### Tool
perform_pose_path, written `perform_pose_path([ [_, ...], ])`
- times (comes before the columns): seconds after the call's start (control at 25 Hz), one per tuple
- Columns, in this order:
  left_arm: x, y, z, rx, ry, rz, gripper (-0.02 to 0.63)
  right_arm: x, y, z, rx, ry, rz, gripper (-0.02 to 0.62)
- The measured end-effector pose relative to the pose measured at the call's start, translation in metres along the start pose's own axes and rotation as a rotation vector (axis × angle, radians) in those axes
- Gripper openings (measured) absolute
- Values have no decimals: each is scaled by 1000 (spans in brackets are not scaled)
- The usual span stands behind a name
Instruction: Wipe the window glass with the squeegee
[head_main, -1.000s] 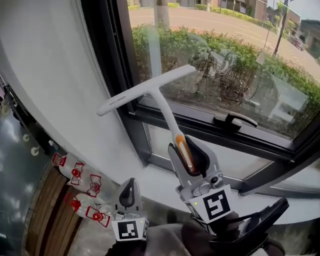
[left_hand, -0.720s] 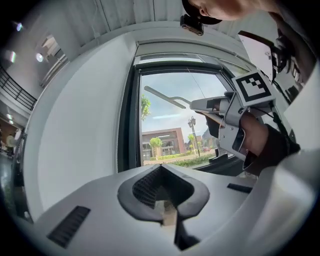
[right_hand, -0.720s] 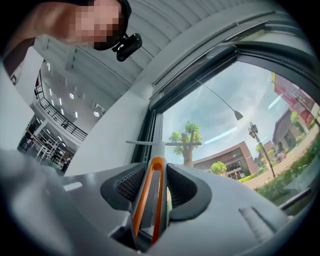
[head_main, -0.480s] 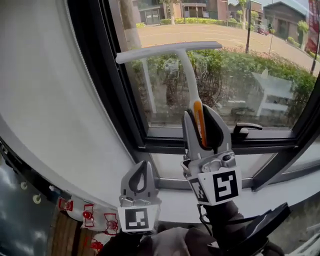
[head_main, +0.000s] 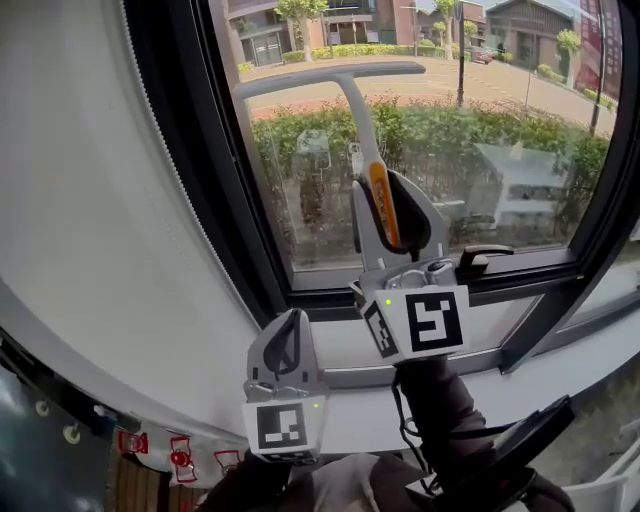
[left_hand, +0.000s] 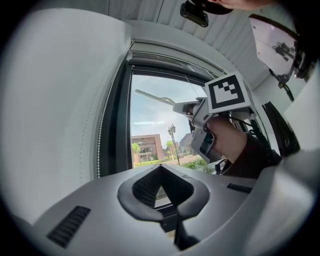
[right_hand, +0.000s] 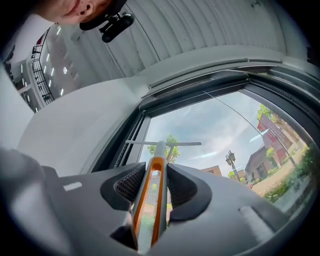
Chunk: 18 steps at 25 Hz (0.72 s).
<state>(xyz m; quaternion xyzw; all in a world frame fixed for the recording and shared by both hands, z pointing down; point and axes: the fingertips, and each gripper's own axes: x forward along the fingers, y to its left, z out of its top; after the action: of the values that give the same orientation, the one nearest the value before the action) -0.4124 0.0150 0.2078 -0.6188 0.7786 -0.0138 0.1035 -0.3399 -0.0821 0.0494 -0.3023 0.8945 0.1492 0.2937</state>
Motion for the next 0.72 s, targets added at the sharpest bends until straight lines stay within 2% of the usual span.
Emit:
perform_pose_path([
  [0.44,-1,-3,-6,-42,-2,-22,2,24,10,-11,-94,28,-44,132],
  [0.72,-6,-4,-12,-63,6,-28,2,27,19,-15,-89,38,-63,132],
])
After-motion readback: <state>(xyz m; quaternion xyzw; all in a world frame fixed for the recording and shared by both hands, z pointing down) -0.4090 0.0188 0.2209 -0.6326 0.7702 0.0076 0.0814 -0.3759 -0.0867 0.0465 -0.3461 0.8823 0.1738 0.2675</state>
